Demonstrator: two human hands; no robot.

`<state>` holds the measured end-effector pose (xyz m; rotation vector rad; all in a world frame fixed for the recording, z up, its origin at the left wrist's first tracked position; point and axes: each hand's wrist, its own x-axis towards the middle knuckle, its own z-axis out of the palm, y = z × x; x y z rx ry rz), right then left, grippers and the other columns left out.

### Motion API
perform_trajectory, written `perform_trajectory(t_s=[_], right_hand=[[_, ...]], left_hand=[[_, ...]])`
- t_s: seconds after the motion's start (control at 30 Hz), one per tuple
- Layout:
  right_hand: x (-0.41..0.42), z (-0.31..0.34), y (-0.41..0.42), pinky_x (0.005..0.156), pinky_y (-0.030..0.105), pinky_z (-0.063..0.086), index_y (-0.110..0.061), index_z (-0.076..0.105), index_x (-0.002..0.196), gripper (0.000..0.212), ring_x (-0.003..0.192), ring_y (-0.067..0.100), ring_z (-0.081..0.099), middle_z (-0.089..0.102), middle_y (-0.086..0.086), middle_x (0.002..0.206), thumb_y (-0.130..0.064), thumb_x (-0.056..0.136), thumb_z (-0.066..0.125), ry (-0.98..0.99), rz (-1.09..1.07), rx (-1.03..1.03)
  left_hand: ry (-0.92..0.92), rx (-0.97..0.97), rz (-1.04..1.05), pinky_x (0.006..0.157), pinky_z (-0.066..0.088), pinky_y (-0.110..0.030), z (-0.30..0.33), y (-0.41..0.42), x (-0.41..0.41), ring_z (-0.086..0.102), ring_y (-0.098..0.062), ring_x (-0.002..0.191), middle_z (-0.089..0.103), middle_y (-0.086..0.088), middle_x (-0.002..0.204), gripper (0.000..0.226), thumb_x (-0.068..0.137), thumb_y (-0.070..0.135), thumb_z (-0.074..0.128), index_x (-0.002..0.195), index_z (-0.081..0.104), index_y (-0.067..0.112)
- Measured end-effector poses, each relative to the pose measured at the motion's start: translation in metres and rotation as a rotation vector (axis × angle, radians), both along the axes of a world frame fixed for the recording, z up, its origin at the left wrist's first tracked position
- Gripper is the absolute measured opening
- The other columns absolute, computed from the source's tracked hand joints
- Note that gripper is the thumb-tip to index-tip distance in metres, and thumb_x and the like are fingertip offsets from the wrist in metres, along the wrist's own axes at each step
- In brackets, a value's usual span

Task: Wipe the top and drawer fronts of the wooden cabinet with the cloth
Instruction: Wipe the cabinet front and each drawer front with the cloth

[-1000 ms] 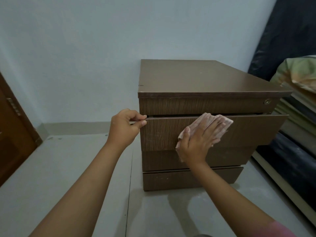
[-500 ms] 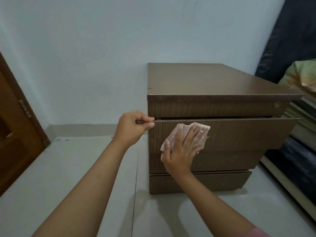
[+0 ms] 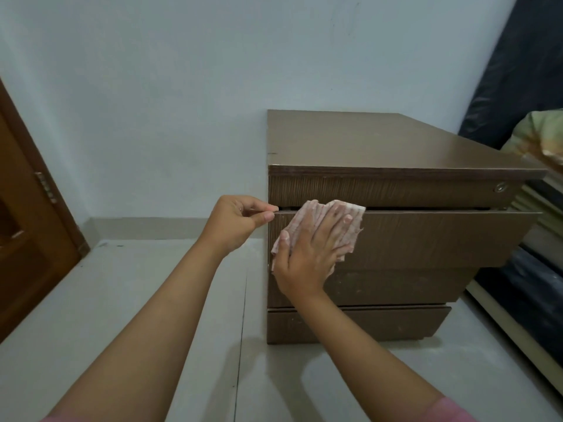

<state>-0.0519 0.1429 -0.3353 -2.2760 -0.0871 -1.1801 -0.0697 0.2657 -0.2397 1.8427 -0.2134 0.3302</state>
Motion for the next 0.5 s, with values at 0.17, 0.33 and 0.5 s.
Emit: perform_trajectory(t_s=[0.17,0.33,0.5], right_hand=[[-0.004,-0.016,0.035,0.103,0.068,0.000,-0.015,0.020,0.148,0.062,0.145,0.033,-0.015,-0.008,0.017,0.158,-0.040,0.093,0.033,-0.001,0.030,0.003],[-0.006,-0.043,0.031,0.100,0.069,0.001,-0.025,0.003,0.153,0.067,0.146,0.032,-0.015,-0.021,0.007,0.158,-0.041,0.095,0.032,-0.036,0.049,-0.051],[-0.001,-0.062,-0.008,0.103,0.067,-0.005,-0.025,-0.001,0.153,0.065,0.145,0.032,-0.016,-0.022,0.006,0.158,-0.045,0.097,0.026,-0.010,0.051,-0.101]], left_hand=[[0.001,-0.018,-0.028,0.084,0.052,-0.026,-0.001,0.002,0.002,0.068,-0.012,0.084,0.072,0.000,0.086,0.018,0.081,0.003,0.066,0.082,0.072,0.020],[-0.014,-0.005,0.005,0.081,0.051,-0.021,-0.003,0.001,0.001,0.066,-0.008,0.083,0.071,0.005,0.084,0.019,0.081,0.007,0.067,0.080,0.071,0.025],[-0.032,-0.014,0.018,0.083,0.051,-0.017,-0.004,-0.001,-0.002,0.065,0.000,0.079,0.070,0.008,0.084,0.018,0.082,0.006,0.066,0.081,0.070,0.024]])
